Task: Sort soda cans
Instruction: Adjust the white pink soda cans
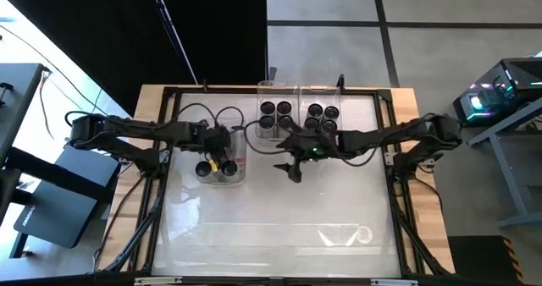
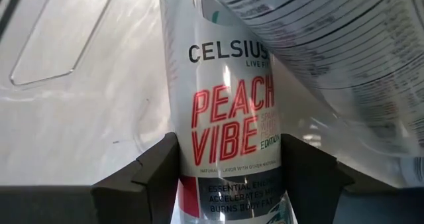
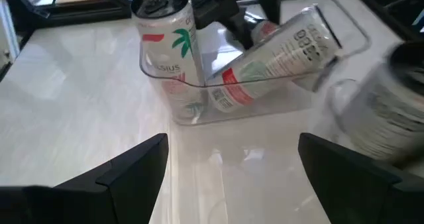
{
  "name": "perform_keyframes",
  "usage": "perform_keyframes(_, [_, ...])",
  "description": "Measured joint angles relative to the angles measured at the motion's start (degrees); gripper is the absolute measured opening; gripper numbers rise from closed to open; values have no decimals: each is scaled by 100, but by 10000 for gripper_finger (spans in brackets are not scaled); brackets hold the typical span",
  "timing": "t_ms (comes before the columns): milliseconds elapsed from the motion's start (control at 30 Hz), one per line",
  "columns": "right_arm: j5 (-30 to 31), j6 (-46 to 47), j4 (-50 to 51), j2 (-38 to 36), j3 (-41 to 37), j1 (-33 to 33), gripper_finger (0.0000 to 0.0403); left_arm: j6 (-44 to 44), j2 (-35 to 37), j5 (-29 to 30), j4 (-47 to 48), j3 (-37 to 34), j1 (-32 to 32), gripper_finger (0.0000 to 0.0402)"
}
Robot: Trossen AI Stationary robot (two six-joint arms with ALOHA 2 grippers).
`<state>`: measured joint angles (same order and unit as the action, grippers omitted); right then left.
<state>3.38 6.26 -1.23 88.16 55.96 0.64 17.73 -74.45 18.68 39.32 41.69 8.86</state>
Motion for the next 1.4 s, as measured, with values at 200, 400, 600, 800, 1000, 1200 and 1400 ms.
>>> perform_keyframes(200, [-29,-26,236,521,598,235,334,-347,529,94,-723,-569,-441,207])
perform_keyframes(400, [415,-27,617,824,1200,448,334,-389,1093,378,-1001,-827,-847,207])
perform_keyframes(600, [520,28,628,1128,1751,513,334,-591,1550,616,-1234,-1022,-1172,213])
perform_keyframes(800, [862,-117,824,1438,2267,601,334,-850,1790,603,-1217,-1112,-1431,213])
perform_keyframes(1000, [996,-17,912,1431,2411,575,334,-987,1999,632,-1391,-1110,-1625,213])
perform_keyframes(1200, [335,-12,944,1438,2390,556,334,-1019,2142,642,-1568,-1110,-1799,214])
perform_keyframes(1400, [-15,204,765,1494,2389,559,334,-990,2228,692,-1643,-1110,-2026,214])
